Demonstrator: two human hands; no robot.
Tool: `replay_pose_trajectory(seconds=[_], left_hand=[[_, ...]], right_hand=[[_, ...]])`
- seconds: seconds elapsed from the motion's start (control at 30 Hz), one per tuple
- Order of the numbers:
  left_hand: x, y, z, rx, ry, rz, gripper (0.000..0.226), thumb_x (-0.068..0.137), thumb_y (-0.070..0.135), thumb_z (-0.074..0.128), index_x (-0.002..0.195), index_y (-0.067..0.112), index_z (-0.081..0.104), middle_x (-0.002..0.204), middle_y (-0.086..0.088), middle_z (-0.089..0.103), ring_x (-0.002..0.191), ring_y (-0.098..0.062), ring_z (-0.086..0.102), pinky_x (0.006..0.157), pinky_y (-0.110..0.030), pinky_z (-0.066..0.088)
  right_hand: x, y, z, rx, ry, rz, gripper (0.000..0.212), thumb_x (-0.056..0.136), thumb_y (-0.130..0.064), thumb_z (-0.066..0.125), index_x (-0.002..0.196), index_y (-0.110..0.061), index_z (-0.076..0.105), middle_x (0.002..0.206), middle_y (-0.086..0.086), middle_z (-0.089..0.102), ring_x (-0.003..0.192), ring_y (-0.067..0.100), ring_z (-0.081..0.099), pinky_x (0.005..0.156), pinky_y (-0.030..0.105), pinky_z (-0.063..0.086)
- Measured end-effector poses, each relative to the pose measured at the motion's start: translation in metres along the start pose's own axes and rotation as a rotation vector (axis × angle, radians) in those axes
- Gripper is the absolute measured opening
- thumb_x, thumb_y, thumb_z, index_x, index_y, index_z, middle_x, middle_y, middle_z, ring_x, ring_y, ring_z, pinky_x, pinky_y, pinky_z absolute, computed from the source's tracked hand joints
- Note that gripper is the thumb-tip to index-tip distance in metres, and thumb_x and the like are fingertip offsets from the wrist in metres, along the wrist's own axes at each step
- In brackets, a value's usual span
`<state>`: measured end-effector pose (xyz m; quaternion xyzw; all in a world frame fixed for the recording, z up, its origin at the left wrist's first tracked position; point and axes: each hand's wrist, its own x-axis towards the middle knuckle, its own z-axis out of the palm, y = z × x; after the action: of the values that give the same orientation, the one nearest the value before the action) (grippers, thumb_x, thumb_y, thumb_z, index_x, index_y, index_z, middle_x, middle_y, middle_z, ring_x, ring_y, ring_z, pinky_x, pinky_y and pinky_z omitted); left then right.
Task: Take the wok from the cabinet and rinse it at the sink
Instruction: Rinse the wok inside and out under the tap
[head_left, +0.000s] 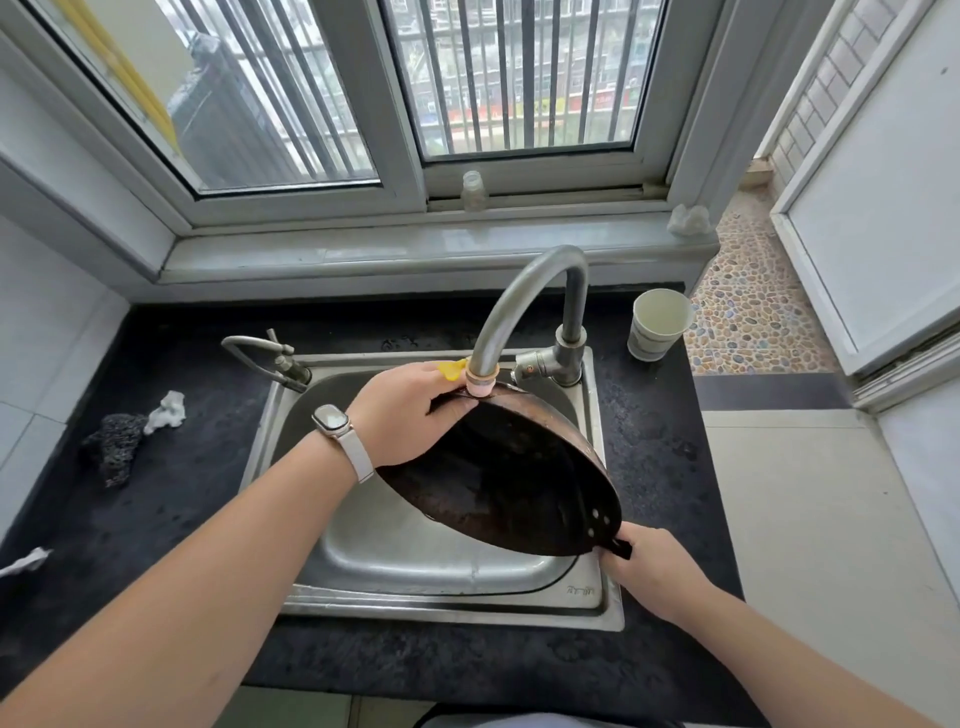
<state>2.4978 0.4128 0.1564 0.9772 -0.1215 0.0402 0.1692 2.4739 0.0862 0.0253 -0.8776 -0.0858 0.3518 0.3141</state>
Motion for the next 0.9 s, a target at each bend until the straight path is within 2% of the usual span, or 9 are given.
replay_pose_trajectory(seconds=[0.13,0.2,0.27,0.33,0.47,0.53,0.63,0.77,0.9], left_hand=[[0.001,-0.006,0.003,-0.084,-0.066,-0.086,0.048,0.093,0.045,0.04,0.127,0.027,0.067,0.114,0.005,0.073,0.102,-0.021,0.065,0.083,-0.022,0.043],[-0.004,-0.012,0.006,-0.121,-0.076,-0.099,0.046,0.093,0.04,0.043,0.13,0.028,0.066,0.127,0.006,0.069,0.115,-0.021,0.064,0.095,-0.029,0.05],[-0.009,-0.017,0.008,-0.135,-0.087,-0.122,0.043,0.091,0.03,0.048,0.13,0.03,0.066,0.129,0.008,0.068,0.119,-0.02,0.063,0.099,-0.034,0.051],[-0.016,-0.022,0.01,-0.121,-0.117,-0.159,0.049,0.086,0.024,0.047,0.131,0.031,0.066,0.13,0.01,0.066,0.12,-0.017,0.061,0.1,-0.03,0.048],[-0.034,-0.027,0.013,-0.125,-0.188,-0.214,0.064,0.073,0.017,0.046,0.135,0.026,0.062,0.135,0.005,0.063,0.127,-0.018,0.057,0.105,-0.026,0.041],[-0.047,-0.03,0.016,-0.131,-0.236,-0.242,0.071,0.07,0.019,0.045,0.14,0.025,0.057,0.142,0.005,0.058,0.133,-0.017,0.051,0.11,-0.029,0.038],[-0.072,-0.038,0.021,-0.182,-0.272,-0.29,0.079,0.067,0.018,0.042,0.145,0.027,0.049,0.15,0.007,0.048,0.14,-0.015,0.042,0.115,-0.031,0.033],[-0.097,-0.049,0.024,-0.262,-0.26,-0.367,0.085,0.065,0.014,0.042,0.149,0.027,0.042,0.155,0.008,0.039,0.142,-0.009,0.034,0.113,-0.02,0.024],[-0.112,-0.061,0.03,-0.346,-0.172,-0.464,0.078,0.078,-0.005,0.058,0.149,0.022,0.042,0.148,0.012,0.037,0.136,-0.001,0.029,0.107,-0.004,0.016]], right_hand=[[-0.001,-0.005,0.005,-0.001,0.002,0.034,0.013,0.094,-0.03,0.063,0.083,-0.024,0.069,0.074,0.0,0.073,0.067,0.016,0.068,0.056,0.024,0.045],[-0.002,-0.009,0.008,-0.025,0.013,0.05,0.016,0.093,-0.03,0.062,0.078,-0.028,0.065,0.07,0.001,0.071,0.059,0.013,0.063,0.053,0.025,0.043],[-0.003,-0.013,0.009,-0.051,0.016,0.063,0.015,0.093,-0.03,0.061,0.079,-0.03,0.065,0.067,0.0,0.069,0.055,0.011,0.059,0.051,0.024,0.04],[-0.004,-0.018,0.009,-0.073,0.015,0.069,0.012,0.094,-0.031,0.06,0.084,-0.029,0.067,0.069,-0.002,0.069,0.057,0.011,0.06,0.051,0.024,0.041],[-0.003,-0.026,0.008,-0.166,0.034,0.064,0.02,0.095,-0.033,0.058,0.076,-0.036,0.055,0.068,-0.009,0.061,0.062,0.006,0.057,0.049,0.019,0.035],[-0.002,-0.03,0.009,-0.178,0.05,0.08,0.009,0.094,-0.035,0.06,0.088,-0.029,0.064,0.076,-0.009,0.066,0.068,0.009,0.06,0.054,0.021,0.041],[-0.001,-0.037,0.01,-0.201,0.076,0.101,0.014,0.092,-0.036,0.062,0.095,-0.023,0.067,0.087,-0.005,0.071,0.077,0.014,0.064,0.064,0.027,0.05],[0.003,-0.049,0.013,-0.203,0.09,0.121,0.008,0.089,-0.034,0.064,0.088,-0.026,0.064,0.082,-0.008,0.068,0.072,0.008,0.061,0.057,0.022,0.044],[0.007,-0.061,0.018,-0.183,0.104,0.158,0.006,0.086,-0.032,0.064,0.085,-0.026,0.065,0.08,-0.008,0.067,0.071,0.008,0.061,0.057,0.025,0.046]])
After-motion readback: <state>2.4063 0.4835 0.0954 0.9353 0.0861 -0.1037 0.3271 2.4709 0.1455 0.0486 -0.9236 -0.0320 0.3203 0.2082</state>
